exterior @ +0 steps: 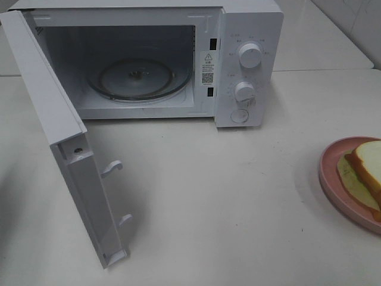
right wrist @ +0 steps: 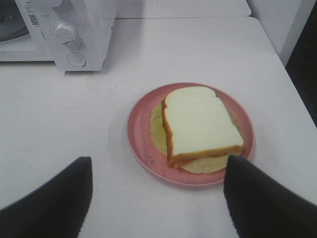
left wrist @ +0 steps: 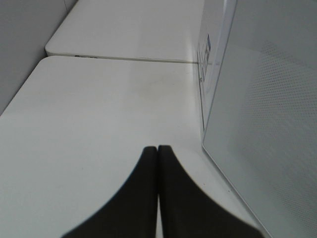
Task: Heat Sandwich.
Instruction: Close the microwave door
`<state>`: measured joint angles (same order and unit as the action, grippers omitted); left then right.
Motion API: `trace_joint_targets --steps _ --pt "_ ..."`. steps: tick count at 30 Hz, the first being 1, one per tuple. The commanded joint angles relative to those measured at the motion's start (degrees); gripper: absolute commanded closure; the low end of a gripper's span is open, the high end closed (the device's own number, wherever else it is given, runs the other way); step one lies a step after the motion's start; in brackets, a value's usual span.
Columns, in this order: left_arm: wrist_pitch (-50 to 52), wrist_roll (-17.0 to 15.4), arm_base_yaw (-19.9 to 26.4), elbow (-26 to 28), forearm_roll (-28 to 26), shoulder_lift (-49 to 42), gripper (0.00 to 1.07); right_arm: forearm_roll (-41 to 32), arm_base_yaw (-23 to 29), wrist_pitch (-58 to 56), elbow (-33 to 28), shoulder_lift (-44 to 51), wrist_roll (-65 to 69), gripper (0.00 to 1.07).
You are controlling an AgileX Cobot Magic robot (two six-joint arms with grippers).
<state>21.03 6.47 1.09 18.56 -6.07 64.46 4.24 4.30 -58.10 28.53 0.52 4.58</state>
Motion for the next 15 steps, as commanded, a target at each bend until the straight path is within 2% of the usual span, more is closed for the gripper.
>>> trace_joint_targets --steps 1,2,4,5,7,9,13,15 --pt "10.31 -2.29 0.23 -0.17 5.1 6.19 1.07 -0.23 -0.29 0.92 -0.11 1.32 -0.46 0.36" --pt "14.32 -5.04 0.23 -0.11 8.48 9.85 1.07 -0.23 -0.29 0.92 -0.11 1.32 -0.46 0.36" --pt "15.41 -8.59 0.23 0.0 12.15 12.72 1.07 -0.23 -0.29 0.92 -0.11 1.32 -0.46 0.36" --pt "15.41 -8.59 0.23 0.0 12.15 12.72 1.07 -0.23 -0.29 0.92 -0.11 1.32 -0.46 0.36" --pt "17.48 -11.17 0.23 0.0 16.84 15.81 1.07 -0.23 -0.29 0.92 -0.11 1.32 -0.46 0.36" --pt "18.28 -11.57 0.23 0.0 18.05 16.44 1.07 -0.23 -0.29 0.92 -0.11 1.32 -0.46 0.36" --pt "23.55 -12.49 0.17 0.29 25.67 18.62 1.07 -0.23 -0.29 0.92 -0.11 1.32 -0.46 0.36" --pt "23.89 -13.18 0.0 0.69 26.99 18.91 1.07 -0.23 -0.29 0.92 -0.11 1.32 -0.46 0.36"
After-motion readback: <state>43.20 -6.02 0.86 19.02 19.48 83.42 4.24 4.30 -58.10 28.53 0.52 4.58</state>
